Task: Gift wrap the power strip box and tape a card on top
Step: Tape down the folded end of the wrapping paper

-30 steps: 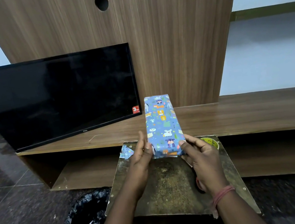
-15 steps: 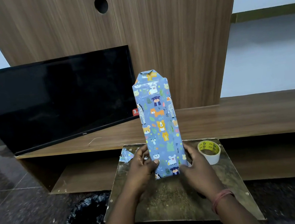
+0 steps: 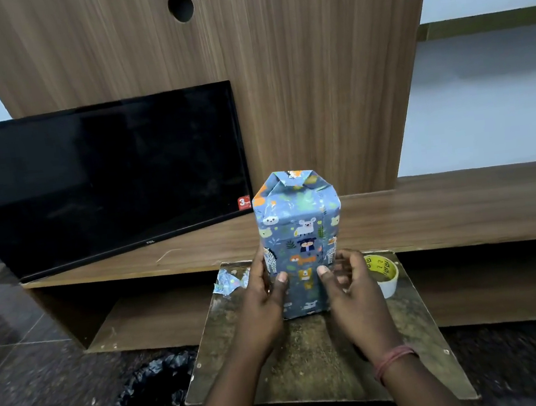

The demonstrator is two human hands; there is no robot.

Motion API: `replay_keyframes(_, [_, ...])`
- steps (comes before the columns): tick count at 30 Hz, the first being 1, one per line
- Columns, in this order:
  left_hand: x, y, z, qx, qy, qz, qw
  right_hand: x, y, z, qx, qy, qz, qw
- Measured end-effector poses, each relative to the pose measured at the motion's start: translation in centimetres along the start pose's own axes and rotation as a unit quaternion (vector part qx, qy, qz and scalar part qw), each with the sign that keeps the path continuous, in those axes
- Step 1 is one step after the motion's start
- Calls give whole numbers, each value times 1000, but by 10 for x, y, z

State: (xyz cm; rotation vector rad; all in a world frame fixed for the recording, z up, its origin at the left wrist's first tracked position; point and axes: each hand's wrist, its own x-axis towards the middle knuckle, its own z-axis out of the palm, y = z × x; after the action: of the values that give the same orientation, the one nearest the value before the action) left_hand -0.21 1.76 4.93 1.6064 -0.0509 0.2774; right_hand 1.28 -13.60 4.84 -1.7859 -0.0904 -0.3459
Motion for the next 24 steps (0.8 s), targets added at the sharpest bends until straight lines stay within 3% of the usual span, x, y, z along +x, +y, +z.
replay_keyframes(4, [-4,17,0,5,24,52,998,-2,-8,-1,8,6,-37,999])
replay_keyframes(9, [-10,47,1,-16,60,120,991,-9,-45,-7,25,44,-154,987])
replay_keyframes(15, [-18,89,10,-53,67,117,989,-14,-72,-9,-9,97,-266,959])
replay_keyframes(24, [-9,100,10,-27,88,112,989,-5,-79,-21,-43,64,-226,971])
